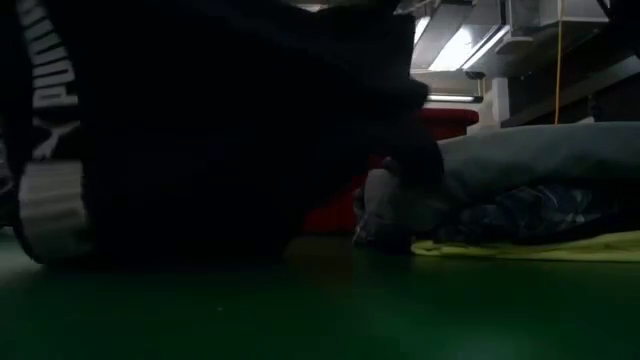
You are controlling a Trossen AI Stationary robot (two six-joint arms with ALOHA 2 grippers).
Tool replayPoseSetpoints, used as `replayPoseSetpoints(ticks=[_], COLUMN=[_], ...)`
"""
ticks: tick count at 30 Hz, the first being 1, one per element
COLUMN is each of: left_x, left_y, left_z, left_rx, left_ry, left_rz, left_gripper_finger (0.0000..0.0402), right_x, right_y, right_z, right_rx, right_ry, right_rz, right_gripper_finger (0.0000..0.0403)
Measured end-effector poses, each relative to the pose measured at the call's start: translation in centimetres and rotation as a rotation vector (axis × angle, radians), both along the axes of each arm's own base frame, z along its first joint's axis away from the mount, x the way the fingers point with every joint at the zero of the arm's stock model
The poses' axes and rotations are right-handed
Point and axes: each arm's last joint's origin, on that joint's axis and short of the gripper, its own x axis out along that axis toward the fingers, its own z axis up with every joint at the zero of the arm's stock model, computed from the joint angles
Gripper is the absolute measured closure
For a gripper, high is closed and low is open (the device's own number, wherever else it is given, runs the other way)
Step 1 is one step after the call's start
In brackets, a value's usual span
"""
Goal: Fold Laundry from Bin
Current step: Fold the dark blue underwear shorts
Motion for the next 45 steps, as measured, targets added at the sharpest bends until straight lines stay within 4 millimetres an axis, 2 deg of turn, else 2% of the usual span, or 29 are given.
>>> replayPoseSetpoints(ticks=[3,6,9,13,18,21,29,33,37,41,45], left_x=[-2.1,-3.5,-4.3,-4.5,-4.4,-4.1,-3.2,-2.9,-2.7,-2.6,-2.6], left_y=[3.0,5.3,6.3,6.4,5.0,3.6,-1.0,-2.6,-3.6,-4.0,-4.0], left_z=[1.9,3.4,4.1,4.2,3.5,2.6,-0.7,-2.4,-3.6,-4.2,-4.2], left_rx=[-0.003,-0.031,-0.053,-0.083,-0.086,-0.043,0.039,0.077,0.073,0.079,0.079], left_ry=[-0.036,-0.087,-0.118,-0.091,-0.001,0.032,0.173,0.213,0.308,0.349,0.350], left_rz=[0.030,0.030,0.013,-0.013,-0.101,-0.125,-0.155,-0.135,-0.153,-0.159,-0.160], left_gripper_finger=[0.0401,0.0401,0.0401,0.0401,0.0401,0.0401,0.0401,0.0401,0.0401,0.0401,0.0401], right_x=[0.4,0.7,0.8,0.8,0.8,0.8,0.7,0.7,0.4,0.2,0.8], right_y=[-2.1,-3.5,-4.0,-4.6,-4.5,-4.2,-4.0,-3.8,-1.8,2.3,6.9], right_z=[0.0,0.0,0.0,0.0,0.0,0.0,0.0,0.0,0.0,-0.4,-1.1], right_rx=[0.098,0.193,0.233,0.236,0.204,0.216,0.217,0.235,0.250,0.253,0.265], right_ry=[0.018,0.035,0.042,0.041,0.032,0.035,0.037,0.038,0.039,0.005,-0.118], right_rz=[-0.074,-0.122,-0.123,-0.136,-0.194,-0.188,-0.186,-0.268,-0.336,-0.247,-0.155], right_gripper_finger=[0.0393,0.0393,0.0393,0.0393,0.0390,0.0373,0.0290,0.0252,0.0235,0.0233,0.0233])
